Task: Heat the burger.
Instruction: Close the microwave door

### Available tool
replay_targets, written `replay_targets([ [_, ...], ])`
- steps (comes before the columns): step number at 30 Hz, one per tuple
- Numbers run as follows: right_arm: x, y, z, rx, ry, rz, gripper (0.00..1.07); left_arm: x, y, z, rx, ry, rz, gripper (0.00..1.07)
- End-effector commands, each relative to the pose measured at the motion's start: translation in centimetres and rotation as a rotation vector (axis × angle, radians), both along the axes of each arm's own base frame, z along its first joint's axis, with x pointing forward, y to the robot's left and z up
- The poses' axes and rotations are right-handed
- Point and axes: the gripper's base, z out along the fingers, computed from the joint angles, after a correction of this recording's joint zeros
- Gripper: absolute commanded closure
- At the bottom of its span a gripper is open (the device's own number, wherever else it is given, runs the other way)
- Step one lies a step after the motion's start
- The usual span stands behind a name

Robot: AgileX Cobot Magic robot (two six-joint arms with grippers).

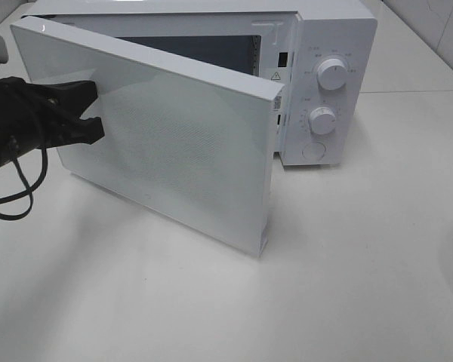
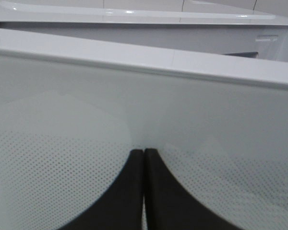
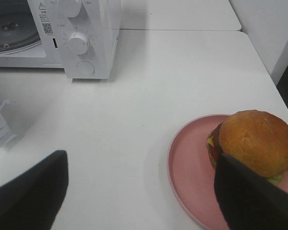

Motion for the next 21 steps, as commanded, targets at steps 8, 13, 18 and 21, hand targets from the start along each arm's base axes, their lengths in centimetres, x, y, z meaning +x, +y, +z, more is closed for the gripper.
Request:
replay_targets([
  [8,-0.5,0.0,0.0,-0.006,-0.046,0.001,0.32,2.0,-2.6,-0.1,0.002,0.016,-0.029,1.07],
  [13,-0.5,0.0,0.0,-0.006,-0.046,0.001,0.32,3.1,-4.4,0.0,0.008,0.017,-0.045,1.07],
  [18,-0.5,0.0,0.0,-0.006,-0.046,0.001,0.32,3.9,-5.8,0.1,-0.003,0.003,-0.032,1.07],
  [21,-0.5,0.0,0.0,-0.006,-0.046,0.001,0.32,4.5,-6.6,0.1,-0.005,0.014,-0.032,1.07],
])
